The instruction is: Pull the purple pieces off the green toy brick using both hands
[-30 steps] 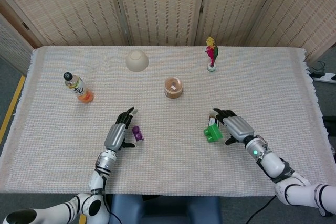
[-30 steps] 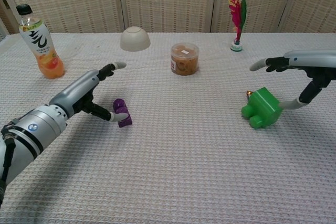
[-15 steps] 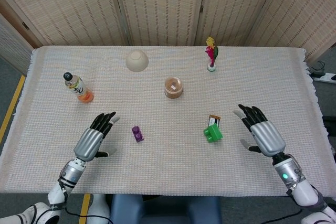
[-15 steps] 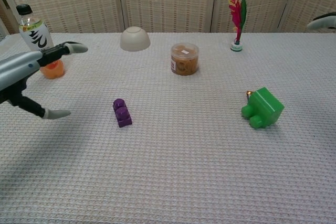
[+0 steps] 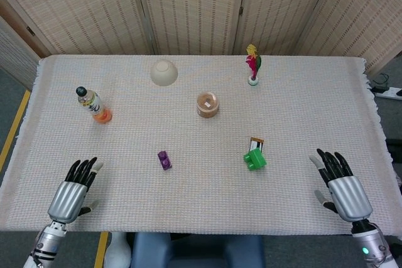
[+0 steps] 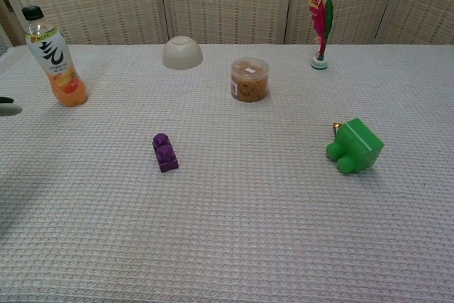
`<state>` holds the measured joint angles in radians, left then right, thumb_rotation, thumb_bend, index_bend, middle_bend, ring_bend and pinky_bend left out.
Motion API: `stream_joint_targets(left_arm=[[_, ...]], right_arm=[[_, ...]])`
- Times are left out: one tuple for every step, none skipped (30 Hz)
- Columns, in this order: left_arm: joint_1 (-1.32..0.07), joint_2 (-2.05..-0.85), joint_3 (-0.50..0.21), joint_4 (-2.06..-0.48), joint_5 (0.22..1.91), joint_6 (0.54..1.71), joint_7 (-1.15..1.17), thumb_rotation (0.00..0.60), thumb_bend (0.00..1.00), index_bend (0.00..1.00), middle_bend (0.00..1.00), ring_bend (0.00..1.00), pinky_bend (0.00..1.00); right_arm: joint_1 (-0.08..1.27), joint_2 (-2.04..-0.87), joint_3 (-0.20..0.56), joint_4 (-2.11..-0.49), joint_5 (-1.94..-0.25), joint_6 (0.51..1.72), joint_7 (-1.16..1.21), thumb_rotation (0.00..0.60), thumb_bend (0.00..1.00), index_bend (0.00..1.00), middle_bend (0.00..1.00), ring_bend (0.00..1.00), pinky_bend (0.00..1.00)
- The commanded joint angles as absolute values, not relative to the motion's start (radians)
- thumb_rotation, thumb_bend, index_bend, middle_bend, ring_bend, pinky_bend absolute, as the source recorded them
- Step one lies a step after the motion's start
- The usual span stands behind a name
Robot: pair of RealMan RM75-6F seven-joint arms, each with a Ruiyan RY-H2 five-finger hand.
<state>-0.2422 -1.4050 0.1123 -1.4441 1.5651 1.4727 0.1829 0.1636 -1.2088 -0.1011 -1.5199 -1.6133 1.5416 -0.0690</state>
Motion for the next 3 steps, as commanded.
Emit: stream_joint_targets(left_arm=[[-0.213,-1.348,0.141,-1.514,1.584,1.468,0.254,0.6,0.24,0.01,0.0,0.0,0.0],[-0.211,-1.345,0.14,-1.516,1.591,1.475,0.262,0.6,0.24,0.01,0.0,0.0,0.0],[-0.204,-1.343,0.138,-1.518,1.6,1.487,0.271,0.6,0.24,0.01,0.0,0.0,0.0]], right_arm=[[0.145,-1.197,-0.099,-1.541,-1.627,1.561,-0.089,0.6,0.37,0.0,0.0,0.0,0.0],[0.14,-1.196,-0.1,-1.547,-1.633,1.568,-0.095,0.6,0.37,0.0,0.0,0.0,0.0],[0.134,-1.195,-0.101,-1.552,-1.643,1.575,-0.103,0.6,0.37,0.0,0.0,0.0,0.0]])
